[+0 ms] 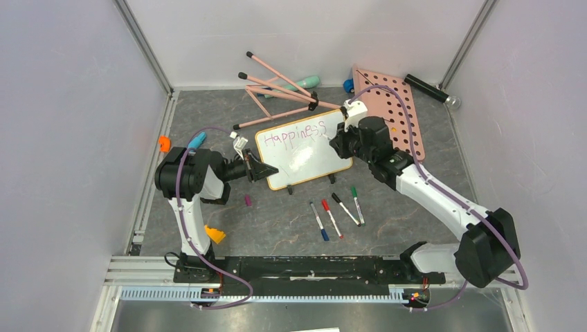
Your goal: Write a sentence on the whiteboard
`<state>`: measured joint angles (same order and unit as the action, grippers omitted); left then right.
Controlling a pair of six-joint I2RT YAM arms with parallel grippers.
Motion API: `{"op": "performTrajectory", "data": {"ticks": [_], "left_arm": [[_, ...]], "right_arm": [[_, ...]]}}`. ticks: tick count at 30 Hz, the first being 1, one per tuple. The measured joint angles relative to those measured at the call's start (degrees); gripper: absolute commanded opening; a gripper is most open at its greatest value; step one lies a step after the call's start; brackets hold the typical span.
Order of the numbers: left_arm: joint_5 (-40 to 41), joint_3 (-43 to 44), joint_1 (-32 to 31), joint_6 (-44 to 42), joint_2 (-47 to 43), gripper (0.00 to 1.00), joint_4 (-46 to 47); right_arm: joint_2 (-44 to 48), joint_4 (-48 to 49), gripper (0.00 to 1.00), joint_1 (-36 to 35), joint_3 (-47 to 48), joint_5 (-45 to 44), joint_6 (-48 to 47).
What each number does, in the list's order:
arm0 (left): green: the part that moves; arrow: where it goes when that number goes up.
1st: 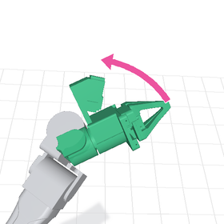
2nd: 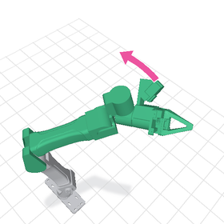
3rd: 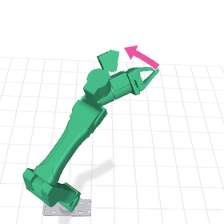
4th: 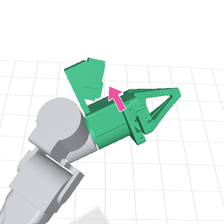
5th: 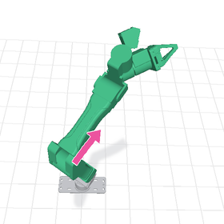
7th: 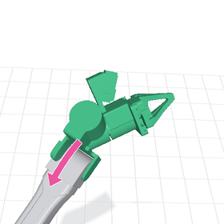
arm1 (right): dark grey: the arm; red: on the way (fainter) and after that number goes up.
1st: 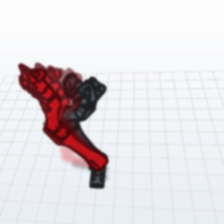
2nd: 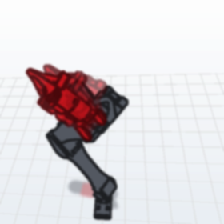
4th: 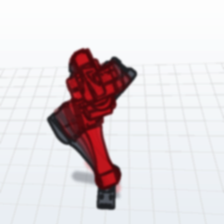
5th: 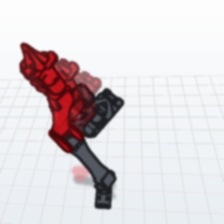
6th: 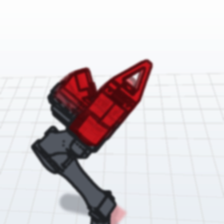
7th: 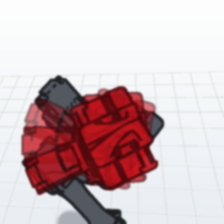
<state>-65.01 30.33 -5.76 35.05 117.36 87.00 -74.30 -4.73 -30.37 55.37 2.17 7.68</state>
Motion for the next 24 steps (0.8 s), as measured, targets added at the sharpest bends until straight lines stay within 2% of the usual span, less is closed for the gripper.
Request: {"op": "performTrajectory", "data": {"ticks": [9,16,24], "left_arm": [[0.42,-0.35,0.0,-2.1,-0.2,0.18,0.07],[0.37,-0.44,0.0,-2.78,-0.2,0.14,0.09],[0.28,-0.44,0.0,-3.15,-0.2,0.13,0.11]], "right_arm": [[0.0,0.09,0.0,-6.16,-1.29,-4.04,0.87],[-2.12,2.1,0.0,-12.09,-1.29,-5.35,2.21],[-7.23,2.1,0.0,-13.6,-0.04,-8.57,3.17]]}}
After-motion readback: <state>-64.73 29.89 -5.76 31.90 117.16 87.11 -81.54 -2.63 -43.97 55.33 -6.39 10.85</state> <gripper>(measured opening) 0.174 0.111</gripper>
